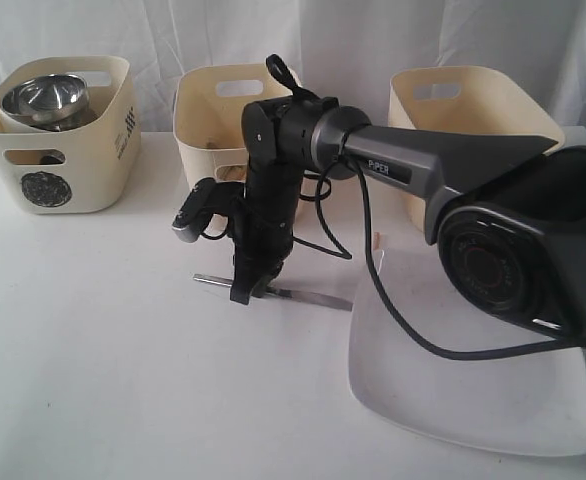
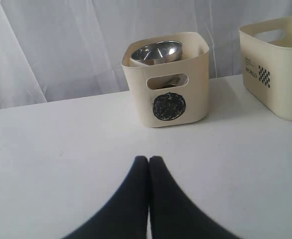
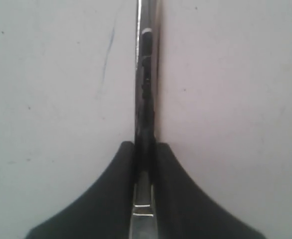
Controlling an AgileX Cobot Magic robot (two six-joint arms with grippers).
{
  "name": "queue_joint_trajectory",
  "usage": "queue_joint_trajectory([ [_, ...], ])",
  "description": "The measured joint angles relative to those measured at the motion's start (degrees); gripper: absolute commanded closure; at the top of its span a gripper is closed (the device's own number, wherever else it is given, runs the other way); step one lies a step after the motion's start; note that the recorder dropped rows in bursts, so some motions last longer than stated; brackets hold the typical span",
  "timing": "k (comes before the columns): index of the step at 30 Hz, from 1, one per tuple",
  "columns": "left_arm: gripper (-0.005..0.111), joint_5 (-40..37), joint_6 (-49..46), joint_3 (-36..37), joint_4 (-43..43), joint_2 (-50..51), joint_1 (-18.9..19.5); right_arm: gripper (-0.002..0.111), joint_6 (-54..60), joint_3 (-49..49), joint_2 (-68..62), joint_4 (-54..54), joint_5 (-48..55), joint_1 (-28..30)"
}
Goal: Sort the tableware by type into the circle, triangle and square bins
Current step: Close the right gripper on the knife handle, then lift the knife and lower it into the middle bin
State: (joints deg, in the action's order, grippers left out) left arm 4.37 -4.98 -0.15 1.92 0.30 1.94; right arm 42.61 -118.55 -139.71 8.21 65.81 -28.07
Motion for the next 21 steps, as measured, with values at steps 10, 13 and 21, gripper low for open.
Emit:
queue_joint_trajectory([
  [10, 0.107, 0.0, 0.0, 0.0, 0.0, 0.0, 0.0, 0.108, -1.2, 3.5, 4.2, 7.7, -0.6, -0.6],
  [13, 0.107, 0.0, 0.0, 0.0, 0.0, 0.0, 0.0, 0.108, -1.3, 7.5, 9.0, 8.1, -4.3, -0.6],
  [21, 0.107, 0.0, 0.0, 0.0, 0.0, 0.0, 0.0, 0.108, -1.9, 27.9, 24.3, 16.4, -27.3, 1.9],
])
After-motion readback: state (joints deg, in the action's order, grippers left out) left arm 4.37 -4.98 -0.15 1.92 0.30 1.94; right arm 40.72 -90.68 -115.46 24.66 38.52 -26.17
